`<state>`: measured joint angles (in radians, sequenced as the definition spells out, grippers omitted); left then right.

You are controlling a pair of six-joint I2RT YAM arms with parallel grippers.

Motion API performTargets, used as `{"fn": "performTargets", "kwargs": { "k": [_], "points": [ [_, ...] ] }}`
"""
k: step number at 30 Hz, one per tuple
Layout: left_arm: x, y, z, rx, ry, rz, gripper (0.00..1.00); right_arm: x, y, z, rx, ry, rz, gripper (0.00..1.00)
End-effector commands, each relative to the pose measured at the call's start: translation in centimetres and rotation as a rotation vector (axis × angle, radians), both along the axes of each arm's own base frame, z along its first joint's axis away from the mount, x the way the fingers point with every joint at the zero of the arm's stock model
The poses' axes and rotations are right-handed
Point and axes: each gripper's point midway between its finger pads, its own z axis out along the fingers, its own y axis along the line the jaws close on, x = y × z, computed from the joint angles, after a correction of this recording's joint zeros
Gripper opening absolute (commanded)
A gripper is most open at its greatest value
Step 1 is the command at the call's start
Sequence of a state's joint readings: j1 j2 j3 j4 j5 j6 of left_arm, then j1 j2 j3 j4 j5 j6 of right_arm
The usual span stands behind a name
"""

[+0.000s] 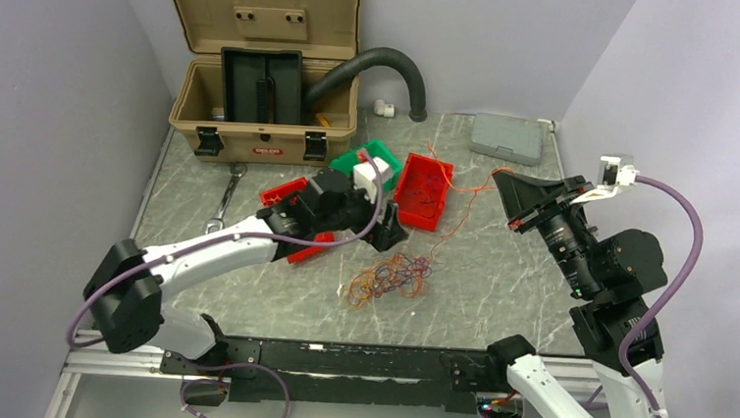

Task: Untangle the cables

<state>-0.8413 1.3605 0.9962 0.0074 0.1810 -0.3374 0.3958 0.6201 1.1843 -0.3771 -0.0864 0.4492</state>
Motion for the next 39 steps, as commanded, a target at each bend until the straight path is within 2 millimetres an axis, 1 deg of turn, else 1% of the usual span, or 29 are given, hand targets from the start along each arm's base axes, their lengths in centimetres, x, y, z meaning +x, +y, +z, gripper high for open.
{"fn": "performTargets", "kwargs": {
  "k": [1,4,7,8,12,13,14,15,16,17,18,19,21,23,25,26,27,28,29,30,31,34,35,37,39],
  "points": [
    [-2.7,-5.6,3.8,-0.178,-0.078,-0.212,0.99,-0.4,-0.1,2.3,0.091,-0.045,0.005,0.0],
    [-4.0,-7.9,3.6,-0.223,-0.102,-0.294,0.99,0.0,-0.4,2.1,0.102,-0.026,-0.017,0.0],
    [-5.4,-9.6,4.0,-0.289,-0.136,-0.382,0.93,0.2,-0.4,2.1,0.105,-0.021,-0.023,0.0],
    [-5.4,-10.0,3.5,-0.287,-0.128,-0.39,0.91,0.3,-0.4,2.2,0.107,-0.023,-0.025,0.0],
    [-4.2,-11.4,1.0,-0.226,-0.076,-0.358,0.81,0.0,-0.5,2.7,0.11,-0.033,-0.024,0.0],
    [-4.1,-11.7,0.7,-0.229,-0.072,-0.364,0.75,-0.1,-0.6,2.8,0.112,-0.036,-0.027,0.0],
    [-4.2,-12.0,0.5,-0.239,-0.069,-0.376,0.66,-0.1,-0.7,2.8,0.112,-0.037,-0.032,0.0],
    [-4.3,-12.2,0.4,-0.247,-0.063,-0.387,0.5,-0.1,-0.8,2.7,0.112,-0.037,-0.039,0.0],
    [-4.4,-12.3,0.5,-0.253,-0.059,-0.396,0.24,-0.1,-1.0,2.6,0.106,-0.039,-0.045,0.0],
    [-4.4,-12.3,0.6,-0.253,-0.058,-0.395,0.03,-0.2,-1.2,2.3,0.098,-0.038,-0.054,0.0],
    [-4.4,-12.1,1.1,-0.255,-0.065,-0.386,0.0,0.0,-1.4,1.8,0.087,-0.029,-0.069,0.0],
    [-4.4,-11.7,1.8,-0.259,-0.083,-0.377,0.0,0.2,-1.6,1.1,0.07,-0.013,-0.089,0.0],
    [-4.4,-10.7,3.2,-0.264,-0.126,-0.354,0.0,1.1,-2.2,-1.4,0.022,0.043,-0.139,0.0],
    [-4.5,-9.7,4.7,-0.258,-0.163,-0.335,0.0,2.2,-2.3,-4.8,-0.037,0.132,-0.169,0.0],
    [-4.6,-9.1,5.9,-0.245,-0.187,-0.335,0.0,3.3,-1.6,-8.5,-0.098,0.233,-0.156,0.0],
    [-4.9,-9.0,6.5,-0.243,-0.186,-0.345,0.0,3.6,-1.0,-10.1,-0.123,0.274,-0.131,0.06],
    [-5.1,-9.0,7.2,-0.248,-0.185,-0.354,0.0,4.0,-0.4,-11.5,-0.144,0.31,-0.103,0.22],
    [-5.3,-9.0,7.5,-0.254,-0.171,-0.36,0.0,4.2,0.1,-12.7,-0.163,0.34,-0.081,0.48],
    [-5.5,-9.0,7.8,-0.271,-0.15,-0.367,0.0,4.3,0.6,-13.6,-0.181,0.368,-0.057,0.65],
    [-5.5,-8.9,8.4,-0.302,-0.136,-0.368,0.0,4.4,0.8,-14.5,-0.201,0.394,-0.049,0.73],
    [-5.5,-8.6,8.8,-0.336,-0.111,-0.367,0.0,4.4,0.6,-15.1,-0.217,0.413,-0.053,0.76],
    [-4.3,-7.2,9.5,-0.425,-0.027,-0.338,0.0,4.0,-0.2,-16.3,-0.246,0.422,-0.082,0.77],
    [-3.7,-6.6,9.5,-0.441,-0.006,-0.322,0.0,3.6,-0.4,-17.0,-0.251,0.422,-0.082,0.77],
    [-2.6,-5.8,9.2,-0.446,0.023,-0.28,0.0,2.9,-0.3,-17.7,-0.25,0.402,-0.061,0.75],
    [-2.0,-5.2,9.0,-0.434,0.033,-0.246,0.0,2.1,-0.3,-18.7,-0.248,0.395,-0.042,0.74]
  ]
}}
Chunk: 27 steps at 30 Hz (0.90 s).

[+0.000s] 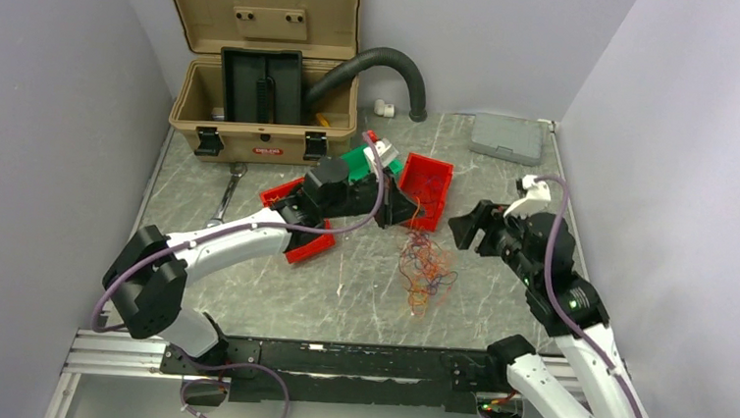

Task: Untangle the cables

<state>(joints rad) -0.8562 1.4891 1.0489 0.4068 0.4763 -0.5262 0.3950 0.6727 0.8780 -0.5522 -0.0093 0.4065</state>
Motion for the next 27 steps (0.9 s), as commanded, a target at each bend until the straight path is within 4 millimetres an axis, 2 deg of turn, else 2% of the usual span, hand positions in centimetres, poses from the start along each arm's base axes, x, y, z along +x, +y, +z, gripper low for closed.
{"fn": "performTargets", "kwargs": {
  "k": [1,4,6,9,11,16,20,27],
  "points": [
    [0.5,1.5,2.5,-0.073,0.047,0.029,0.0,-1.8,-0.1,0.0,0.011,-0.075,0.049,0.74],
    [0.6,1.8,2.7,-0.068,0.059,0.04,0.0,-2.5,0.0,-1.3,0.019,-0.089,0.07,0.73],
    [0.3,1.9,3.1,-0.073,0.062,0.031,0.0,-3.0,0.6,-1.4,0.033,-0.131,0.12,0.73],
    [0.1,1.9,3.5,-0.071,0.062,0.019,0.0,-3.9,2.0,-1.6,0.089,-0.203,0.207,0.73],
    [-0.2,1.9,3.8,-0.065,0.054,0.006,0.0,-4.3,2.8,-1.7,0.134,-0.231,0.251,0.7],
    [0.5,2.4,4.1,-0.04,0.047,0.06,0.0,-5.5,6.0,-1.9,0.257,-0.252,0.432,0.65],
    [0.5,2.2,3.9,-0.031,0.073,0.054,0.0,-5.2,7.1,-2.6,0.337,-0.258,0.47,0.68],
    [0.3,2.1,3.8,-0.028,0.094,0.045,0.0,-4.3,9.2,-3.1,0.322,-0.247,0.512,0.71]
  ]
}}
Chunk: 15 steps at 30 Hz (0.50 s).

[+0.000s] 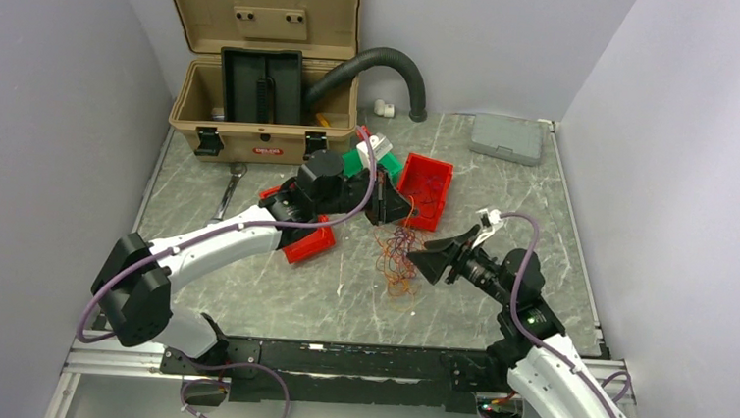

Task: Untangle the cables

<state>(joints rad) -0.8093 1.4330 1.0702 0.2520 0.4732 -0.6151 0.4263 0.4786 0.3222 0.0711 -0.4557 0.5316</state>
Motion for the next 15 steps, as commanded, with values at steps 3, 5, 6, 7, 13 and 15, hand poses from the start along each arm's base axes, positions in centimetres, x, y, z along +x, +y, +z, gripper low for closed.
{"fn": "performTargets", "kwargs": {
  "k": [3,5,6,7,13,15],
  "points": [
    [-0.3,-0.1,3.6,-0.063,-0.048,-0.007,0.0,0.2,2.8,3.2,0.03,-0.13,0.066,0.71],
    [-0.3,-0.2,3.8,-0.066,-0.043,-0.009,0.0,0.4,3.7,2.9,0.018,-0.124,0.068,0.7],
    [-0.4,-0.2,3.9,-0.072,-0.041,-0.014,0.0,0.7,3.9,2.6,0.006,-0.116,0.05,0.7],
    [-0.5,-0.2,4.2,-0.079,-0.039,-0.019,0.0,1.0,4.2,1.9,-0.016,-0.102,0.042,0.69],
    [-1.3,-0.1,5.2,-0.078,-0.064,-0.027,0.0,4.2,3.3,0.9,-0.01,-0.079,-0.161,0.59],
    [-1.4,0.0,5.6,-0.078,-0.069,-0.025,0.0,4.7,3.4,0.7,-0.01,-0.07,-0.178,0.53]
  ]
}}
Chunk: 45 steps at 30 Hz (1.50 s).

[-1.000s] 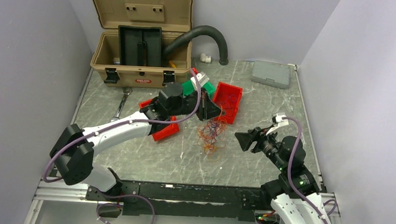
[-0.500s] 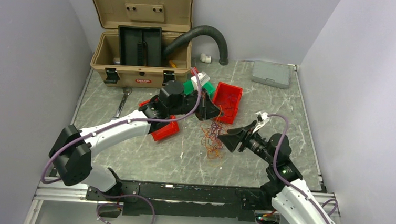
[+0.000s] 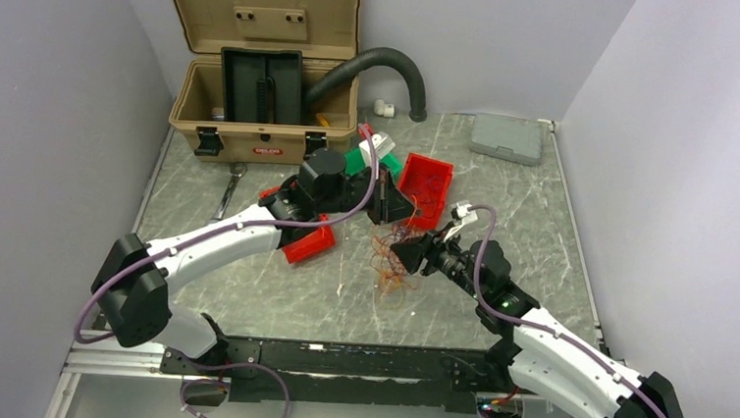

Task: Untangle the cables

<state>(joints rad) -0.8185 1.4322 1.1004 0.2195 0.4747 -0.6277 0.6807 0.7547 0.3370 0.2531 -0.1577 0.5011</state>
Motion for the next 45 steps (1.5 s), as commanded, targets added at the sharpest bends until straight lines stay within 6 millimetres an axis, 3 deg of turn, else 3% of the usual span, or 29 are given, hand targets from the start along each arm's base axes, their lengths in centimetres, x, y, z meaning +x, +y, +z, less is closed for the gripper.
{"fn": "performTargets", "kwargs": {
  "k": [1,4,6,8,10,14,18,22,24,28,32,35,37,40,45],
  "points": [
    [-0.9,0.3,4.9,-0.073,-0.084,-0.01,0.0,3.0,-0.4,3.1,0.069,-0.089,-0.143,0.49],
    [-0.7,0.9,6.0,-0.065,-0.116,0.016,0.0,3.5,-0.6,0.9,0.021,-0.03,-0.18,0.36],
    [-0.4,1.7,7.2,-0.055,-0.156,0.046,0.0,3.8,-2.0,-1.6,-0.009,0.05,-0.269,0.14],
    [0.2,3.0,8.6,-0.039,-0.199,0.102,0.0,4.0,-4.2,-4.5,-0.039,0.167,-0.413,0.0],
    [1.0,4.5,9.9,-0.025,-0.244,0.17,0.0,3.4,-6.6,-7.1,-0.065,0.268,-0.54,0.0],
    [3.4,9.2,10.4,0.085,-0.296,0.399,0.0,1.7,-9.0,-9.7,-0.062,0.363,-0.638,0.0],
    [6.0,15.6,10.5,0.201,-0.32,0.709,0.0,0.4,-12.1,-11.3,-0.053,0.448,-0.805,0.0],
    [7.0,21.0,11.0,0.246,-0.31,0.942,0.0,-0.8,-15.9,-11.7,-0.04,0.507,-1.026,0.0],
    [6.8,21.5,11.5,0.222,-0.33,0.947,0.0,-0.8,-16.6,-11.2,-0.05,0.488,-1.055,0.0],
    [6.2,20.4,12.3,0.188,-0.36,0.872,0.0,-0.1,-16.6,-9.8,-0.066,0.434,-1.038,0.0],
    [6.8,23.0,12.6,0.277,-0.358,0.994,0.0,-0.4,-17.9,-9.5,-0.085,0.447,-1.122,0.0],
    [6.4,25.6,13.6,0.309,-0.38,1.099,0.0,-1.6,-19.9,-10.3,-0.079,0.497,-1.259,0.08],
    [6.0,26.0,14.4,0.305,-0.417,1.094,0.0,-1.8,-20.4,-10.5,-0.093,0.497,-1.291,0.28],
    [5.4,24.4,15.0,0.257,-0.451,0.996,0.0,-0.4,-18.5,-9.2,-0.169,0.43,-1.141,0.5],
    [5.2,21.7,15.0,0.257,-0.42,0.862,0.0,1.4,-15.4,-5.6,-0.238,0.298,-0.898,0.64]
  ]
}}
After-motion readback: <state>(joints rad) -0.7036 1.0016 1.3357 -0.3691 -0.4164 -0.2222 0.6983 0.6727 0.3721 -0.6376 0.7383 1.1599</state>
